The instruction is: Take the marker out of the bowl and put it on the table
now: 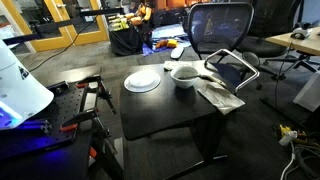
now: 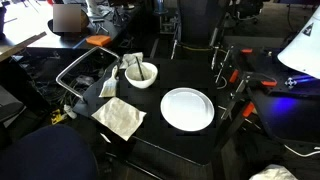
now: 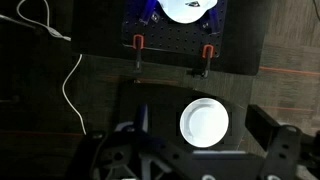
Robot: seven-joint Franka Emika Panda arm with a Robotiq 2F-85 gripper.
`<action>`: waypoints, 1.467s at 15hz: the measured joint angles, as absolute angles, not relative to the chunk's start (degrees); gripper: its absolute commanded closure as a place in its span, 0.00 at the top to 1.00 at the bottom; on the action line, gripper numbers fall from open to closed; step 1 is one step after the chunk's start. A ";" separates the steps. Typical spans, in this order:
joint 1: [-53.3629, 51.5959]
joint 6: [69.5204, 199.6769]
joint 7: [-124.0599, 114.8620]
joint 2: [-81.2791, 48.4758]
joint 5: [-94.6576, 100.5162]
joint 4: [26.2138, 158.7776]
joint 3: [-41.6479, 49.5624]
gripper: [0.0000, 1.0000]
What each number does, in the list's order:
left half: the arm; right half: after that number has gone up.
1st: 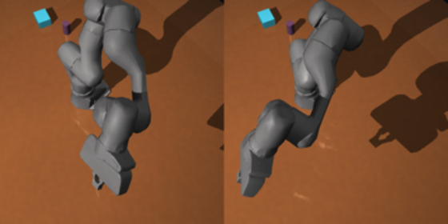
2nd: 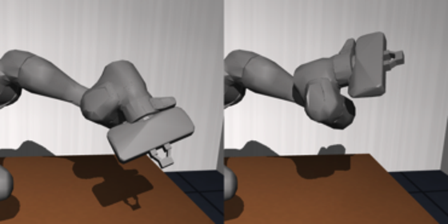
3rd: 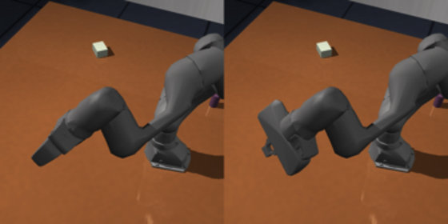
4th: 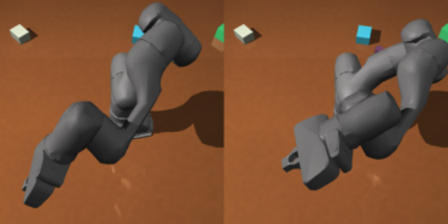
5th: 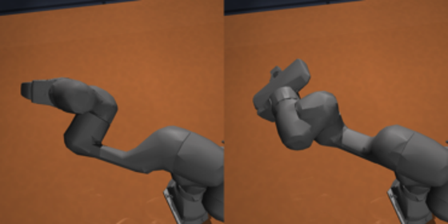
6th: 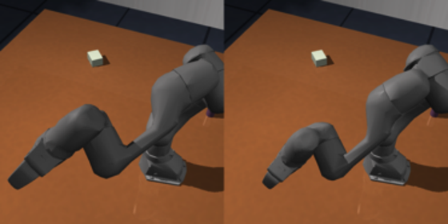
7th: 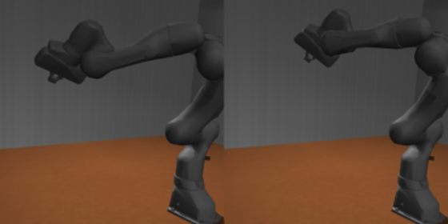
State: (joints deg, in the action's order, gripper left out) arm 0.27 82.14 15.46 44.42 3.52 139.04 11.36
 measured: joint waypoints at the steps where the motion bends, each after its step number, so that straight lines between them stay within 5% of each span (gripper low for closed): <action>1: 0.27 82.14 15.46 44.42 3.52 139.04 11.37 1.00; 22: 0.25 98.37 -0.61 34.36 -1.50 139.03 2.76 1.00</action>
